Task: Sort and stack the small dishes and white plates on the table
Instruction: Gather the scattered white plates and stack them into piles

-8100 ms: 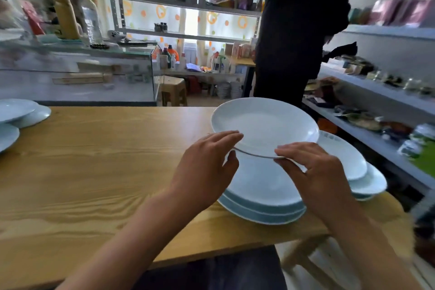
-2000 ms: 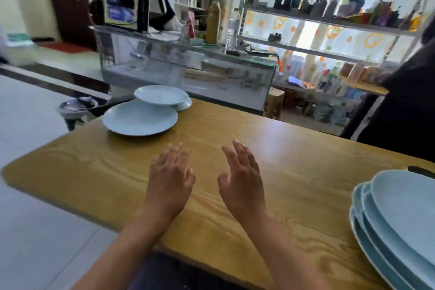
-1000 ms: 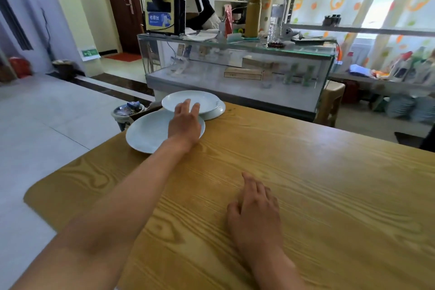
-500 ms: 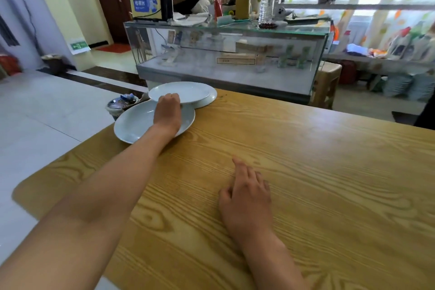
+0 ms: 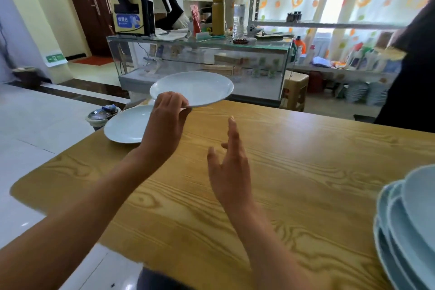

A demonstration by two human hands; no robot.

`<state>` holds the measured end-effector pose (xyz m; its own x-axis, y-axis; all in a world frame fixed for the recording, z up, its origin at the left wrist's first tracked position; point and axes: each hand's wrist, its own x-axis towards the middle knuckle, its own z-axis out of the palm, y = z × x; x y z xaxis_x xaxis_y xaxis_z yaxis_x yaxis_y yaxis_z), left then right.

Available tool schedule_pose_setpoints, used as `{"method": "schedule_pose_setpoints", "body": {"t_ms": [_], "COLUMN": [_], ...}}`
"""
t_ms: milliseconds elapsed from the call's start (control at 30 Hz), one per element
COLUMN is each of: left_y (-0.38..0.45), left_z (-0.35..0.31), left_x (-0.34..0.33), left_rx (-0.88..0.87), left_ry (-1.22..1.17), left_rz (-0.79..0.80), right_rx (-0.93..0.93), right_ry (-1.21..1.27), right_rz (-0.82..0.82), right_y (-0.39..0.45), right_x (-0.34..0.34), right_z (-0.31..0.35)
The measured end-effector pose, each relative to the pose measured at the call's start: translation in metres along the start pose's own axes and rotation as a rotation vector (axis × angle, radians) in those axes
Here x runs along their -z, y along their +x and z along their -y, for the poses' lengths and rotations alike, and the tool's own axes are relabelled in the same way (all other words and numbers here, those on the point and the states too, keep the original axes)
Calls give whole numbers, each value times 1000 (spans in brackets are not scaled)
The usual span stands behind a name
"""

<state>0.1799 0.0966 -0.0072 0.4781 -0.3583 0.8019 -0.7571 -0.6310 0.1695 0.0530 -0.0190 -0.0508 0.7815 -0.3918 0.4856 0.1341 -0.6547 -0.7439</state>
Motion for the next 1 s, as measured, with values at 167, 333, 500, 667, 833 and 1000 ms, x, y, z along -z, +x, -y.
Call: {"method": "schedule_pose_setpoints", "body": {"t_ms": [167,333,500,667,833,1000], "left_y": [-22,-37,-38,-26,-7,-9], "left_z": [-64,-126,-180,-236,-304,-367], "left_x": [18,26,28,30,31,19], "left_rx": [-55,-161,-283,-431,-495,-608], "left_ry": [-109,-220,-326,-427,-520,-568], "left_rz": [61,43,-11,2,198,402], "right_rx": [45,3,8,-62,-167,-267], "right_ry": [139,64,-37,-87,-93,-160], "right_rz": [-178,-200,-277,-385,-549,-748], "right_y": [-8,-31,-55,-77,-104,-143], "right_x": [51,114,176,232,297,356], "right_z": [12,16,16,15,8,-6]}}
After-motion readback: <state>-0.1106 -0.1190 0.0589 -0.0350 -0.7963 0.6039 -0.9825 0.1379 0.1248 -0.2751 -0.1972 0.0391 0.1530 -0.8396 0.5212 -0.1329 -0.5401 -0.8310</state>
